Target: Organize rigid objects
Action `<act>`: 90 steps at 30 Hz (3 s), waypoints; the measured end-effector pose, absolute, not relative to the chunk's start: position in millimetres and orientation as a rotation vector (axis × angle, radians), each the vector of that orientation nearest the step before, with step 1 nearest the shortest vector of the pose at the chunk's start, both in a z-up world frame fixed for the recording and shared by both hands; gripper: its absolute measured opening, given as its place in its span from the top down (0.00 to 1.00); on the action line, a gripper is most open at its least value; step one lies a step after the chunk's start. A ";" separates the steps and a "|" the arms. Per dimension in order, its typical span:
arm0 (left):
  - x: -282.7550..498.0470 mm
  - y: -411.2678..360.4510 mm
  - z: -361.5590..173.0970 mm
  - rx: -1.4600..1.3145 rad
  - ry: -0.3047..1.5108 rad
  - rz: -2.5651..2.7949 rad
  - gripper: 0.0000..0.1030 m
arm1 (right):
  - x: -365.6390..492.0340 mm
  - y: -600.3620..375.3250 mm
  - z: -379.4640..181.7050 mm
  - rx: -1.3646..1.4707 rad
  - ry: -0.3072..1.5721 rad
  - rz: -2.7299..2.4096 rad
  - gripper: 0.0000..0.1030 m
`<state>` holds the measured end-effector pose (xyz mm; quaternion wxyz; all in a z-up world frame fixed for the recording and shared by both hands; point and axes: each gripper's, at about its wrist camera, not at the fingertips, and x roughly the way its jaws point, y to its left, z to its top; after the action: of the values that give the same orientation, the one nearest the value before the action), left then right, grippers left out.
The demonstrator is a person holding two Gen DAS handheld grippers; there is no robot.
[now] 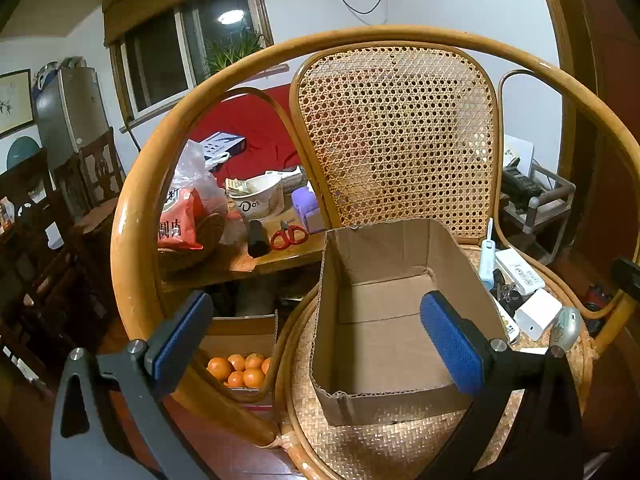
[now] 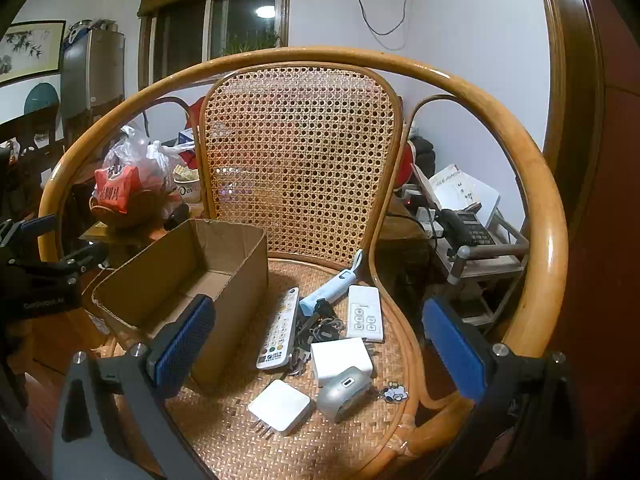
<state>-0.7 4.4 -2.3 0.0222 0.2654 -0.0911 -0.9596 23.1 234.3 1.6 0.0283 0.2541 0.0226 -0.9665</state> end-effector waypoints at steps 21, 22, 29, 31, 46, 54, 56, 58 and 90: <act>-0.7 7.5 -4.9 0.840 -0.312 -2.974 0.00 | 21.3 235.4 -0.2 0.800 0.071 -2.978 0.00; -0.6 7.2 -4.7 0.839 -0.309 -2.975 0.00 | 21.1 235.2 -0.5 0.801 0.074 -2.976 0.00; -1.4 7.2 -5.4 0.840 -0.312 -2.972 0.00 | 20.8 233.9 -0.9 0.803 0.077 -2.975 0.00; -1.5 7.2 -5.2 0.841 -0.314 -2.973 0.00 | 21.1 233.6 -1.0 0.802 0.076 -2.976 0.00; -2.2 4.3 -5.6 0.882 -0.305 -2.996 0.00 | 20.9 233.4 -1.3 0.806 0.073 -2.976 0.00; -9.2 6.4 -10.0 0.940 -0.309 -2.998 0.00 | 14.9 235.4 -4.3 0.854 0.046 -2.967 0.00; -14.9 6.6 -9.8 0.960 -0.293 -2.994 0.00 | 8.7 238.3 -4.8 0.868 0.037 -2.952 0.00; -22.0 6.1 -8.5 0.980 -0.252 -2.996 0.00 | 3.5 240.8 -5.2 0.881 0.036 -2.951 0.00; -118.4 -13.1 -53.0 1.416 -0.075 -2.823 0.23 | -41.6 264.0 -53.9 1.275 -0.185 -2.757 0.10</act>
<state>-118.4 -13.1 -53.0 -0.0090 0.4482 -0.0236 -0.8936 -41.6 264.0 -53.9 0.0492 0.4185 -0.0608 -0.9048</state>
